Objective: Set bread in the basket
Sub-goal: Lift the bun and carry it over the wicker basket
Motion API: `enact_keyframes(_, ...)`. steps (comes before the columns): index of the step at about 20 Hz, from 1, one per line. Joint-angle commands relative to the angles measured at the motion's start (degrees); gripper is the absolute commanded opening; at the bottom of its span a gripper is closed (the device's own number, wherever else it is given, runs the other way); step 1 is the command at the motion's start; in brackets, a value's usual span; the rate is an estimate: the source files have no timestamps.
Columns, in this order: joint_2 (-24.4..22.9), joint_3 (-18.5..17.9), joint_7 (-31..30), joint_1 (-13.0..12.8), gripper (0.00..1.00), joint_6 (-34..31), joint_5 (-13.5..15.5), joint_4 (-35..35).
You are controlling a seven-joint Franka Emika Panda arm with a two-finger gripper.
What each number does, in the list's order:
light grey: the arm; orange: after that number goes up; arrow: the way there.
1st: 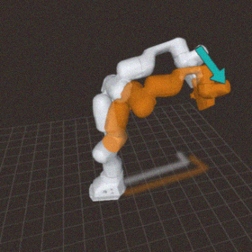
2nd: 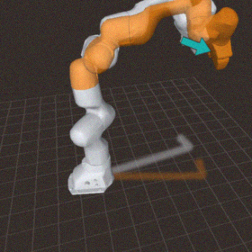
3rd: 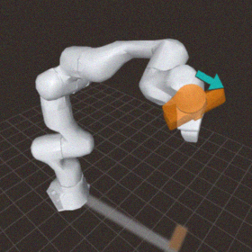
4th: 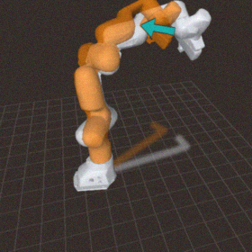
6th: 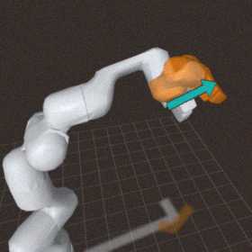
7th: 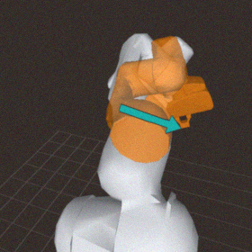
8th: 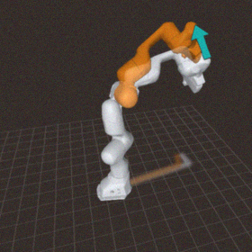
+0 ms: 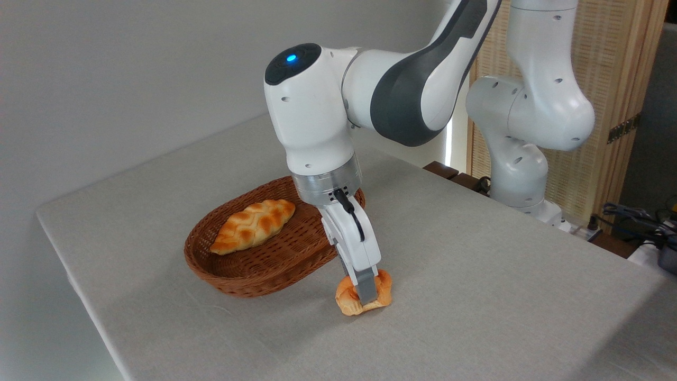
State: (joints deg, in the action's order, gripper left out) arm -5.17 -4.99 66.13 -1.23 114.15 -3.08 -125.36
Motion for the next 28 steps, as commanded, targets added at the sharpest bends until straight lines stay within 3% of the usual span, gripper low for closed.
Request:
enact_keyframes(1, -1.6, -0.1, 0.6, -0.3, 0.36, 0.0, -0.3, 1.7)
enact_keyframes(4, -2.2, 0.3, 0.7, -0.4, 0.36, -3.6, 0.5, 6.9)
enact_keyframes(8, -4.1, 3.7, -1.4, -0.5, 0.39, -4.9, 13.1, 11.0)
enact_keyframes(9, -4.4, 5.7, -3.5, -0.5, 0.39, -4.9, 14.9, 11.0)
enact_keyframes(11, -3.8, 9.5, -7.1, -0.5, 0.47, -4.8, 15.6, 10.9)
enact_keyframes(14, -1.6, 13.4, -7.8, -0.5, 0.48, -4.9, 18.4, 10.7)
enact_keyframes(15, -0.8, 14.1, -8.0, -0.5, 0.62, -4.9, 19.4, 10.6)
enact_keyframes(16, 0.2, 14.9, -8.6, -0.5, 0.90, -4.9, 19.7, 10.6)
enact_keyframes(17, 1.4, 15.5, -9.1, -0.5, 1.00, -4.8, 19.7, 10.6)
enact_keyframes(20, 3.7, 16.2, -8.7, -0.5, 1.00, -3.9, 19.4, 10.7)
enact_keyframes(28, 4.0, 16.2, -8.6, -0.5, 1.00, -3.4, 18.9, 10.7)
